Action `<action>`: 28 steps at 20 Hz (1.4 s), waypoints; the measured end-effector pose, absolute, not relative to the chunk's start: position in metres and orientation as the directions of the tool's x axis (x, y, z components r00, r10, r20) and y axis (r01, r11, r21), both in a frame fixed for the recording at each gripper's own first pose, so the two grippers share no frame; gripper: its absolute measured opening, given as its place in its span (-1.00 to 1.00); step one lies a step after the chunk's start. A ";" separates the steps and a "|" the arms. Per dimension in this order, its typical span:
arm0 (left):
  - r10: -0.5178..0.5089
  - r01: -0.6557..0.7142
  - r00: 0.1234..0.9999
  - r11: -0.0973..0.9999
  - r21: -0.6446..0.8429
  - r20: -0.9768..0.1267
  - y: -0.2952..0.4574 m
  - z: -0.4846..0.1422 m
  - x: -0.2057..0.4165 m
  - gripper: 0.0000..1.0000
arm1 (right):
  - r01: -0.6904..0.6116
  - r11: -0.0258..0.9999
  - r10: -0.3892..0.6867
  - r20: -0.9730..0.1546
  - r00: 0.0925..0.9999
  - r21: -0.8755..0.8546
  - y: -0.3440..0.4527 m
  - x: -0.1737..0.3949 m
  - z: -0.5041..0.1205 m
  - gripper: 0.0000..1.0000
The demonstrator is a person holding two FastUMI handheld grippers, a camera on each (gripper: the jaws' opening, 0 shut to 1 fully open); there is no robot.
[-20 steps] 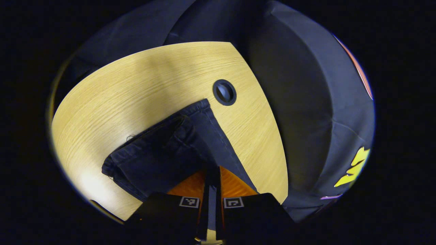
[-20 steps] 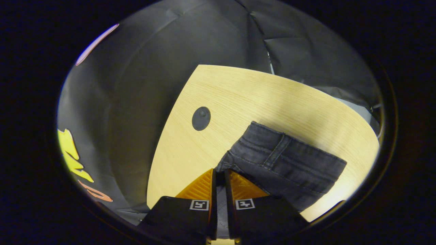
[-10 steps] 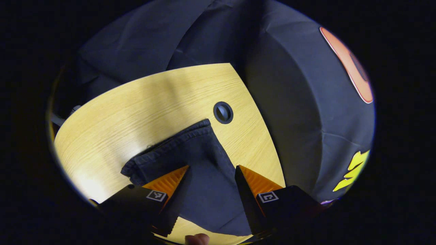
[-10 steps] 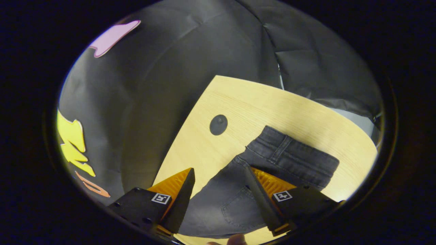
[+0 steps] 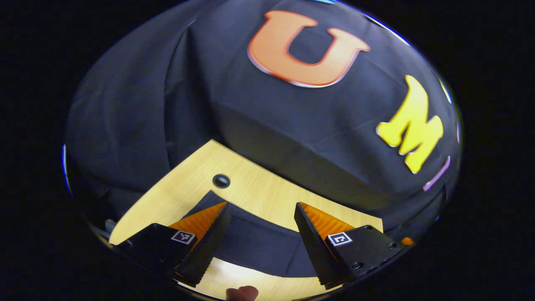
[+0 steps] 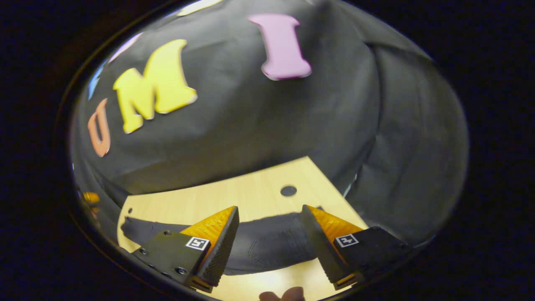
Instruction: Grasp the waist and the cuffs of the jeans and fold them to make the two legs overlap; first hold the waist and fold one-third of the jeans toward the cuffs, then hold the cuffs and fold the remaining one-third in the same direction to finish folding.
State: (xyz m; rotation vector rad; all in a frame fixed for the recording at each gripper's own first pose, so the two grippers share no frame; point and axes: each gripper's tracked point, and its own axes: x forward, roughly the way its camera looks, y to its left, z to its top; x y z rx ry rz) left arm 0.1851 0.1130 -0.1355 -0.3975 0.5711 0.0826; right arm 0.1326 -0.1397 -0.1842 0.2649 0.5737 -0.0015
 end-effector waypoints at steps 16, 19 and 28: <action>-0.179 0.135 0.940 0.977 -0.164 -0.292 -0.051 -0.072 0.060 0.97 | 0.109 0.960 0.014 -0.432 0.902 0.258 -0.093 -0.075 -0.116 0.94; -0.198 0.162 0.938 0.976 -0.143 -0.285 -0.062 -0.068 0.065 0.96 | 0.151 0.959 -0.029 -0.448 0.894 0.240 -0.109 -0.067 -0.129 0.94; -0.127 0.088 0.935 0.987 -0.132 -0.332 -0.073 -0.064 0.076 0.97 | 0.219 0.954 -0.073 -0.549 0.833 0.205 -0.197 0.021 -0.253 0.86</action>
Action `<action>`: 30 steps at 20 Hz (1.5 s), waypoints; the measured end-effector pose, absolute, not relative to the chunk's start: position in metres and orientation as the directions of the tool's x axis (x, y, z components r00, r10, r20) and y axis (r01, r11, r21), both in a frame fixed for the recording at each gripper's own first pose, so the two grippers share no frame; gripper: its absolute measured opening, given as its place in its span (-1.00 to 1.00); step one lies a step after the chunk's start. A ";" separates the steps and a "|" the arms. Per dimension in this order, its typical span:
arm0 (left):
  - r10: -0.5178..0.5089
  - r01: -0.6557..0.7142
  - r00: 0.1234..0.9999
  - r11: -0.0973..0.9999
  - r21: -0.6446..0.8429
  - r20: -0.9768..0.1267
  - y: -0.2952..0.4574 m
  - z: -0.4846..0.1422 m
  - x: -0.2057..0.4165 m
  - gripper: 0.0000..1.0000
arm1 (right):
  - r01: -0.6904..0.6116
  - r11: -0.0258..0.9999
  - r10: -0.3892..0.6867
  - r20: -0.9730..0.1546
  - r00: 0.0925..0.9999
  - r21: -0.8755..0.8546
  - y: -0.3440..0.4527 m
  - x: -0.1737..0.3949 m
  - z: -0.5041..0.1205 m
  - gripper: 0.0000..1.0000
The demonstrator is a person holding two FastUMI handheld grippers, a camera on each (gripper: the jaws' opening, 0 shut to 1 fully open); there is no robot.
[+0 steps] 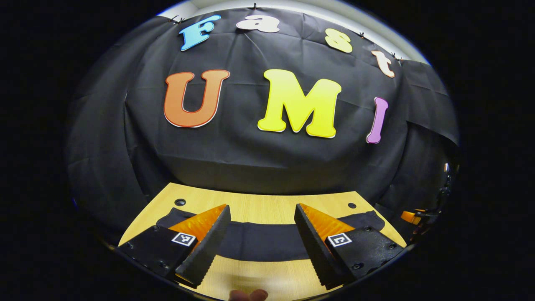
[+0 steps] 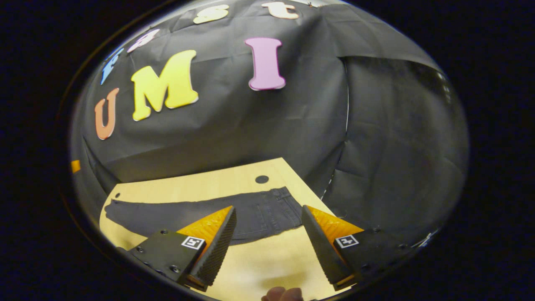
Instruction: Grasp the waist and the cuffs of the jeans and fold them to make the two legs overlap; first hold the waist and fold one-third of the jeans toward the cuffs, then hold the cuffs and fold the remaining one-third in the same direction to finish folding.
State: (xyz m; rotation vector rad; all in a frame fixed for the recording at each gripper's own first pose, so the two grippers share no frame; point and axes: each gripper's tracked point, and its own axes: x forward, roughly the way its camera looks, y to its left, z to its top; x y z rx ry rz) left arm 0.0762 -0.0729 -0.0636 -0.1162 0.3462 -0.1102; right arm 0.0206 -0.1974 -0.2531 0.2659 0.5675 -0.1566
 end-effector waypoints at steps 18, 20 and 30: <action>-0.053 0.003 0.905 0.993 -0.116 -0.423 -0.096 -0.088 0.073 0.97 | 0.244 0.919 0.044 -0.696 0.717 0.310 -0.235 0.103 -0.427 0.65; -0.037 -0.010 0.904 0.994 -0.108 -0.425 -0.089 -0.089 0.069 0.96 | 0.244 0.915 0.055 -0.700 0.712 0.321 -0.233 0.102 -0.429 0.32; 0.043 -0.083 0.904 0.994 -0.076 -0.426 -0.053 -0.093 0.048 0.98 | 0.247 0.931 0.027 -0.725 0.689 0.269 -0.226 0.102 -0.414 -0.94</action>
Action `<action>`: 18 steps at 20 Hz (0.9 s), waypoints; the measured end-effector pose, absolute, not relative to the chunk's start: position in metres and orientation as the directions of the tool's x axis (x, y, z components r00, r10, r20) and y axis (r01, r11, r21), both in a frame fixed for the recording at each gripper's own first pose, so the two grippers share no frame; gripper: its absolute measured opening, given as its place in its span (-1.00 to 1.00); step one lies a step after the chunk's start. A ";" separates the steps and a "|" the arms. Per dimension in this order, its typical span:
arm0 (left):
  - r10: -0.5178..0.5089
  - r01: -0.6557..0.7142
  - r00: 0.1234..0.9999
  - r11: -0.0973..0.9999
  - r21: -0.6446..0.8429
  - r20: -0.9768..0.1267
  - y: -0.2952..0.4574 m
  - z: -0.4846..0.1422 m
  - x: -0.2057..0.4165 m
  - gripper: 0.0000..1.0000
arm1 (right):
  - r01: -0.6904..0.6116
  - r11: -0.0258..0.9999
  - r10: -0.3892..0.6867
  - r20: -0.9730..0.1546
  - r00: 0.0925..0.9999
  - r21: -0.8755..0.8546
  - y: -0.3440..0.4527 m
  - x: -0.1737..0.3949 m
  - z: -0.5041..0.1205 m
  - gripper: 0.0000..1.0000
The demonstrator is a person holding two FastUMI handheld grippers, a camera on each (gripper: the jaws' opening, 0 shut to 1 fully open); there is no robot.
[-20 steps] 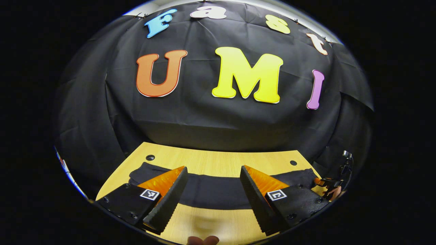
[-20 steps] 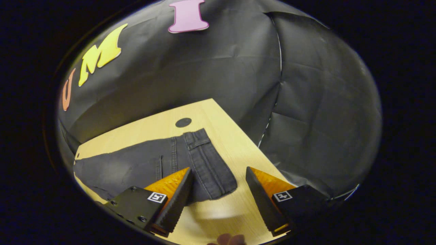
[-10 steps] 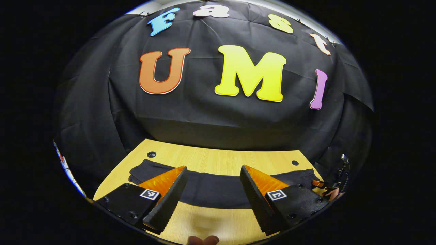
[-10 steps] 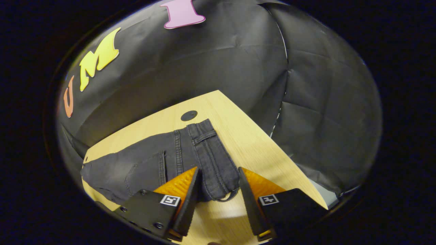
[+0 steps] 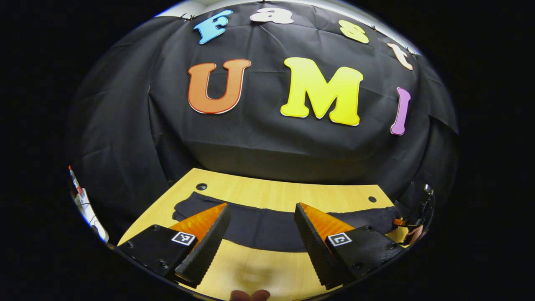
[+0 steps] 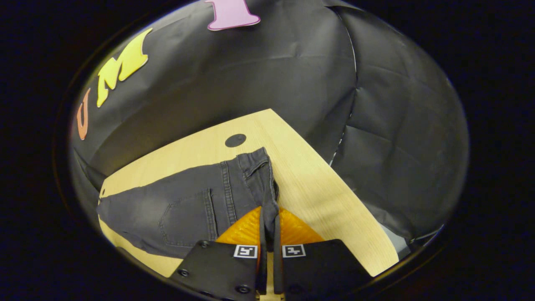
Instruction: Grasp the waist and the cuffs of the jeans and fold them to make the two legs overlap; first hold the waist and fold one-third of the jeans toward the cuffs, then hold the cuffs and fold the remaining one-third in the same direction to finish folding.
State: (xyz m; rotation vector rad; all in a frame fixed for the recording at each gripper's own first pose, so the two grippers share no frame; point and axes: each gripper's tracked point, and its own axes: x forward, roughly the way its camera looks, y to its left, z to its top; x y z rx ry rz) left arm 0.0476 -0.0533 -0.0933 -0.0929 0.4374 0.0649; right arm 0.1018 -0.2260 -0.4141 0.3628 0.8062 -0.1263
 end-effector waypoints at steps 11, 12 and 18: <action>0.093 -0.138 0.919 0.986 -0.091 -0.382 -0.005 -0.094 0.023 0.97 | 0.182 0.952 0.013 -0.631 0.775 0.244 -0.192 0.090 -0.290 -0.98; 0.104 -0.150 0.920 0.984 -0.093 -0.379 0.003 -0.095 0.019 0.97 | 0.173 0.953 0.018 -0.615 0.789 0.250 -0.183 0.091 -0.273 -0.99; 0.143 -0.211 0.914 0.967 -0.143 -0.379 0.052 -0.106 -0.006 0.98 | 0.083 0.971 0.054 -0.541 0.839 0.226 -0.120 0.094 -0.195 -0.99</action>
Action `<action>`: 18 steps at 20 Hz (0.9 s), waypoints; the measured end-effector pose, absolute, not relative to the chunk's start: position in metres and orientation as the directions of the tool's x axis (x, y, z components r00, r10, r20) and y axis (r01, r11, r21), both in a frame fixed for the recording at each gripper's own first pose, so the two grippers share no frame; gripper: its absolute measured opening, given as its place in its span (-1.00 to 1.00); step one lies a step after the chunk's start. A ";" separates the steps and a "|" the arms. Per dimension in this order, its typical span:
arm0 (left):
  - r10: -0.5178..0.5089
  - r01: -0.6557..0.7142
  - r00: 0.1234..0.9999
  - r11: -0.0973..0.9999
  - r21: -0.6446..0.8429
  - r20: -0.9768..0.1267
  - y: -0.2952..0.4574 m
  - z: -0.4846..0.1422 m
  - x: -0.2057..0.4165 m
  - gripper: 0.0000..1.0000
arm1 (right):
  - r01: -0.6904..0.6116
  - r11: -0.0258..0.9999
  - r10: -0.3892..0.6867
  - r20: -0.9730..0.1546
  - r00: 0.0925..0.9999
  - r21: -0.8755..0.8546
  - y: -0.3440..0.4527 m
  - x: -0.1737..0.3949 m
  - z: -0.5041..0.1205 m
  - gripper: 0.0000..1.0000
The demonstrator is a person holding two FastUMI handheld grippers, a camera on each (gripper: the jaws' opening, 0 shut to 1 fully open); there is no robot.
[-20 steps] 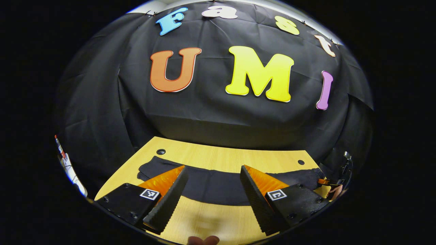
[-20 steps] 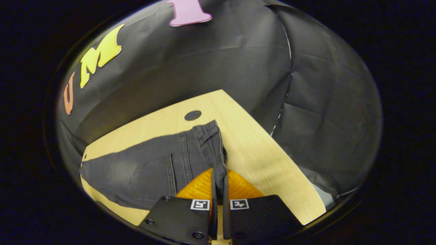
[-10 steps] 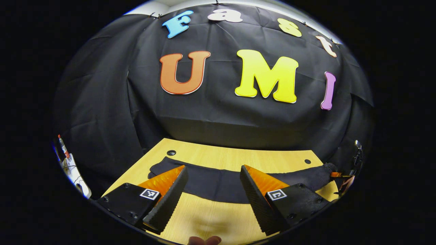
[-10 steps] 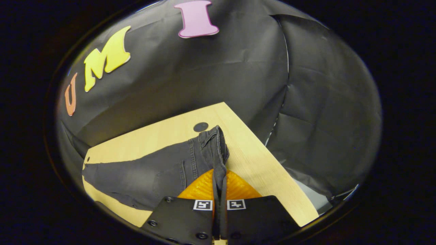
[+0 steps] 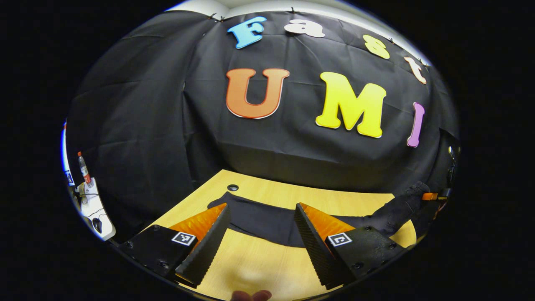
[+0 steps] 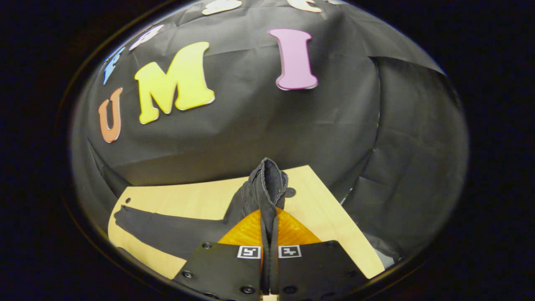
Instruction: Grasp the waist and the cuffs of the jeans and fold them to make the two legs overlap; first hold the waist and fold one-third of the jeans toward the cuffs, then hold the cuffs and fold the remaining one-third in the same direction to finish folding.
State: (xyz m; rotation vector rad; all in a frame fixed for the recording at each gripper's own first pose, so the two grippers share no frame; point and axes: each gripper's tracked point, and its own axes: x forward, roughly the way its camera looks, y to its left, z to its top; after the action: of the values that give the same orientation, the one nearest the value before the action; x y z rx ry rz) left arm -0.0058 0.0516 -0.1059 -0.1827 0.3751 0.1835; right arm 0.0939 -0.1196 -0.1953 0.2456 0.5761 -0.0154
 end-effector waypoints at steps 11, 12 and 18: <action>0.217 -0.300 0.893 0.940 -0.162 -0.395 0.127 -0.123 -0.066 0.97 | -0.208 0.954 0.287 -0.466 0.837 0.215 0.110 0.084 -0.128 -0.99; 0.226 -0.308 0.890 0.938 -0.157 -0.397 0.133 -0.124 -0.071 0.97 | -0.233 0.950 0.306 -0.471 0.827 0.208 0.131 0.084 -0.133 -0.99; 0.243 -0.337 0.882 0.924 -0.180 -0.404 0.147 -0.127 -0.094 0.98 | -0.376 0.915 0.393 -0.523 0.757 0.144 0.242 0.077 -0.183 -0.99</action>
State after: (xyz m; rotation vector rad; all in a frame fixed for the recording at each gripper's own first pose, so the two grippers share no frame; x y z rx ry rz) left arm -0.0945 0.1467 -0.1267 -0.2502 0.3858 0.3048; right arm 0.0766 0.2423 -0.1831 0.0308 0.5767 0.4190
